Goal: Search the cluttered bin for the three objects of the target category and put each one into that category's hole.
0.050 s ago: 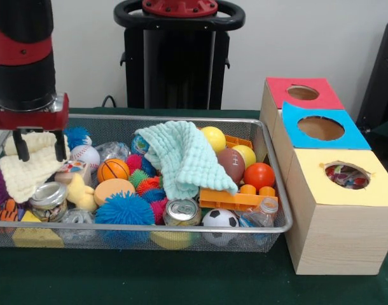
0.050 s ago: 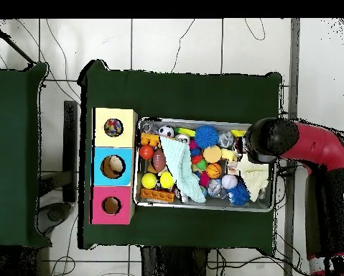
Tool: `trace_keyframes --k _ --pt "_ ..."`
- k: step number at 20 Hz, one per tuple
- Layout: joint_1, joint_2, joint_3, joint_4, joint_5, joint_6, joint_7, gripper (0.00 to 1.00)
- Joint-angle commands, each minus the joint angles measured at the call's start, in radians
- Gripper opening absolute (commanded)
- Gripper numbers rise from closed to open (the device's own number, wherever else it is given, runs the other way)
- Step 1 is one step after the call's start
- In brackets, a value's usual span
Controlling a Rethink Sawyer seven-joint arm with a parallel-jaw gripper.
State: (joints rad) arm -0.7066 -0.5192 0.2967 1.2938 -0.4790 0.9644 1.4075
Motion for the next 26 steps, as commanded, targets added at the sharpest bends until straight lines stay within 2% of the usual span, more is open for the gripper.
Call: trace_keyframes --k 1,9,13,22,26 --pt "0.015 0.032 0.043 0.111 -0.078 -0.018 -0.182 1.0" --pt "0.048 0.033 -0.033 0.102 -0.165 -0.01 -0.116 1.0" --pt "0.041 0.042 -0.036 0.113 -0.186 -0.022 -0.123 1.0" --pt "0.073 0.052 -0.086 0.128 -0.245 0.013 -0.074 1.0" --pt "0.085 0.052 -0.113 0.15 -0.274 -0.027 -0.047 1.0"
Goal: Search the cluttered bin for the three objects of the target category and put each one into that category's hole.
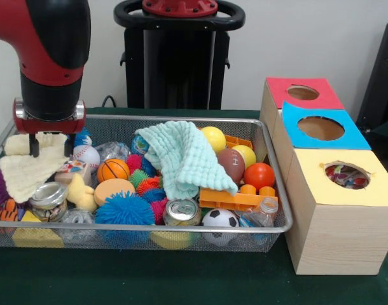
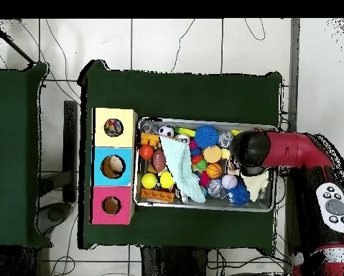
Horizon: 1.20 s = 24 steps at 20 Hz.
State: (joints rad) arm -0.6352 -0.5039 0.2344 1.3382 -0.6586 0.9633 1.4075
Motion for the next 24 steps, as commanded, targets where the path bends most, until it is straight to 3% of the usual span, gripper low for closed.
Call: trace_keyframes --k 1,13,24 --pt "0.016 0.044 -0.054 0.104 -0.101 -0.039 -0.04 1.0" --pt "-0.017 0.101 -0.079 0.195 -0.132 -0.223 0.0 1.0" --pt "-0.005 0.114 -0.078 0.209 -0.089 -0.264 0.012 1.0"
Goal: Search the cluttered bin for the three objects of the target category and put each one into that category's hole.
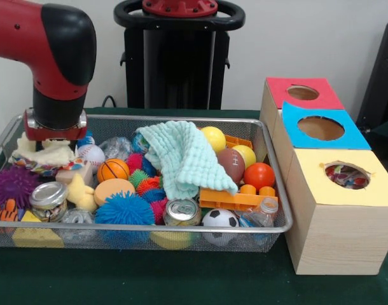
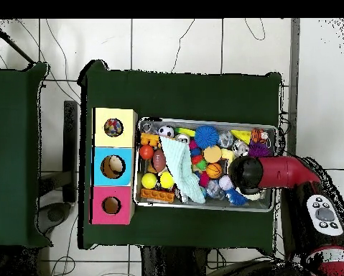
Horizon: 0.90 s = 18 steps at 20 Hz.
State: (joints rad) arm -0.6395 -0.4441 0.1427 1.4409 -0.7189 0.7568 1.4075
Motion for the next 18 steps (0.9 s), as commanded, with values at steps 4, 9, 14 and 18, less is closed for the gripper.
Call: trace_keyframes --k 4,9,14,18 --pt "-0.017 0.032 0.025 0.119 -0.016 -0.09 0.014 0.0" --pt "0.022 -0.061 0.031 0.138 0.053 -0.001 0.043 0.0" --pt "0.066 -0.176 0.062 0.152 0.174 0.152 0.041 0.0" --pt "0.071 -0.216 0.11 0.16 0.29 0.193 0.056 0.0"
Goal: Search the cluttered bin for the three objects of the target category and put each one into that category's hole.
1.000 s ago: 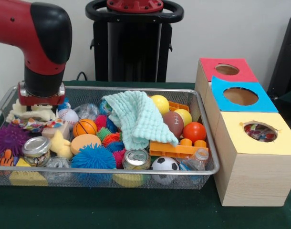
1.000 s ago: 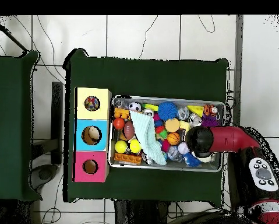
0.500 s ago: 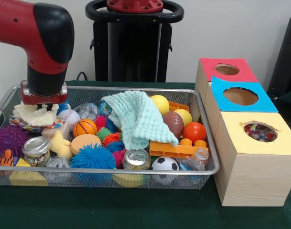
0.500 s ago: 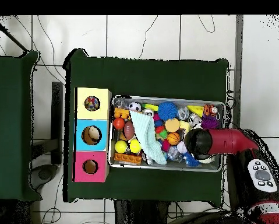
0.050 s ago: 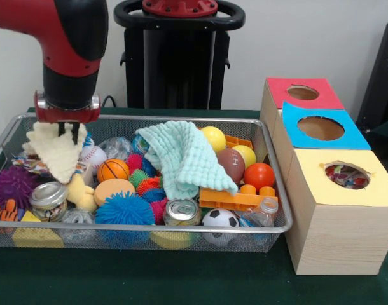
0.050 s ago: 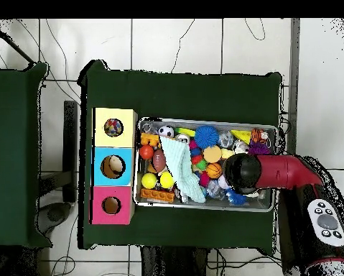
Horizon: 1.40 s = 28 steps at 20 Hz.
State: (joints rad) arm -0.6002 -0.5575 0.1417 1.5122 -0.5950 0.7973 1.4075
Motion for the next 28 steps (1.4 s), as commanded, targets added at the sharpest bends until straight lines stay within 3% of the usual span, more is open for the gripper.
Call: trace_keyframes --k 1,3,8,20,21,28 --pt "0.035 -0.11 0.117 0.09 0.19 0.145 0.069 0.0" --pt "0.054 -0.114 0.11 0.088 0.22 0.111 0.11 0.0" --pt "0.106 -0.073 0.082 0.046 0.273 0.143 0.13 0.0" --pt "0.185 -0.011 -0.005 0.069 0.339 0.033 0.242 0.0" --pt "0.193 -0.01 -0.017 0.071 0.353 0.023 0.239 1.0" --pt "0.167 -0.031 -0.007 0.082 0.342 -0.111 0.2 1.0"
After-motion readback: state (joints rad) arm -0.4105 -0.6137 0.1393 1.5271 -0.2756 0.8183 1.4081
